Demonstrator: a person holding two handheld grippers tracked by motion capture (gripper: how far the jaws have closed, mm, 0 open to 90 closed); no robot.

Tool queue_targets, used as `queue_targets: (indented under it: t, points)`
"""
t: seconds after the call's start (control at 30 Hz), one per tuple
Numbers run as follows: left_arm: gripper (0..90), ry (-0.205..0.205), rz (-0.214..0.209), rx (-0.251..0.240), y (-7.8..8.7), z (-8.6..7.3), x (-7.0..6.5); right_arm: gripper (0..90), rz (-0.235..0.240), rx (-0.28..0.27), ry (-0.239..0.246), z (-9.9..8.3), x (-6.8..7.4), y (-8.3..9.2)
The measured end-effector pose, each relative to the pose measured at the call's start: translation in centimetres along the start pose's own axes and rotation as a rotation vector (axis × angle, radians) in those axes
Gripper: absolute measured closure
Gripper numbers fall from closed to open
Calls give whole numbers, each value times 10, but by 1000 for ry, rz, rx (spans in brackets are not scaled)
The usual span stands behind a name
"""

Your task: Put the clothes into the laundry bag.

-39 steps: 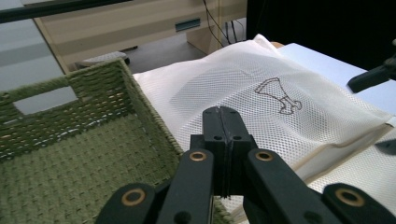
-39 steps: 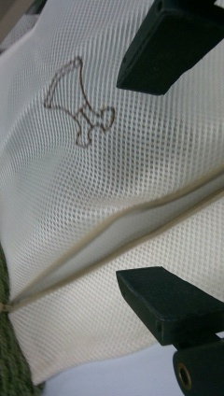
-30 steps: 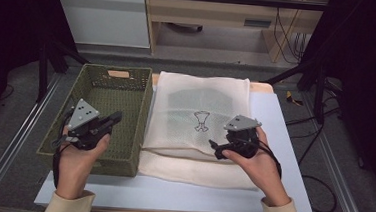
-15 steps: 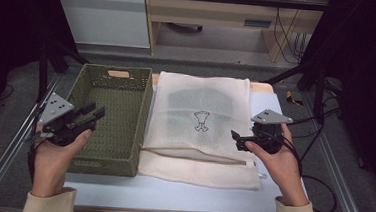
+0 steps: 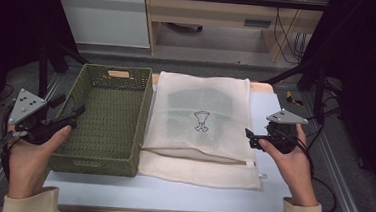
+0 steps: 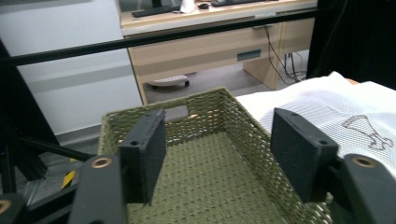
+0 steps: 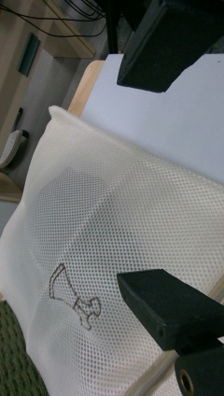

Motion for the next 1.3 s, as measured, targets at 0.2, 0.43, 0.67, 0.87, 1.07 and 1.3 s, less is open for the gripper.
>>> queue_targets:
  t: [0.2,0.43,0.67,0.87,1.07,1.3]
  points:
    - [249,-45,29,39,-4,-9,9,59,-46,2,-38,-14,-17,-1]
    - [156,-40,28,109,-9,-27,25,59,-98,3,-75,-35,-33,-6]
    - [98,-57,54,147,-9,-42,40,56,-109,21,-92,-53,-38,-13]
    - [69,-54,43,163,-10,-54,50,56,-114,22,-116,-68,-41,-18]
    - [42,-63,24,161,-10,-62,53,58,-117,30,-114,-84,-41,-24]
    - [39,-51,22,180,-7,-69,59,63,-119,2,-112,-102,-39,-30]
Point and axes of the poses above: each handheld gripper's, and its own axes: y roughly backward along the jaws, z roughly out of its top, x roughly to its left, the point moved 1 cm from there along -y, roughly forward along the jaws, and after that the axes turned 11 degrees about -x, right-handed, at the moved point
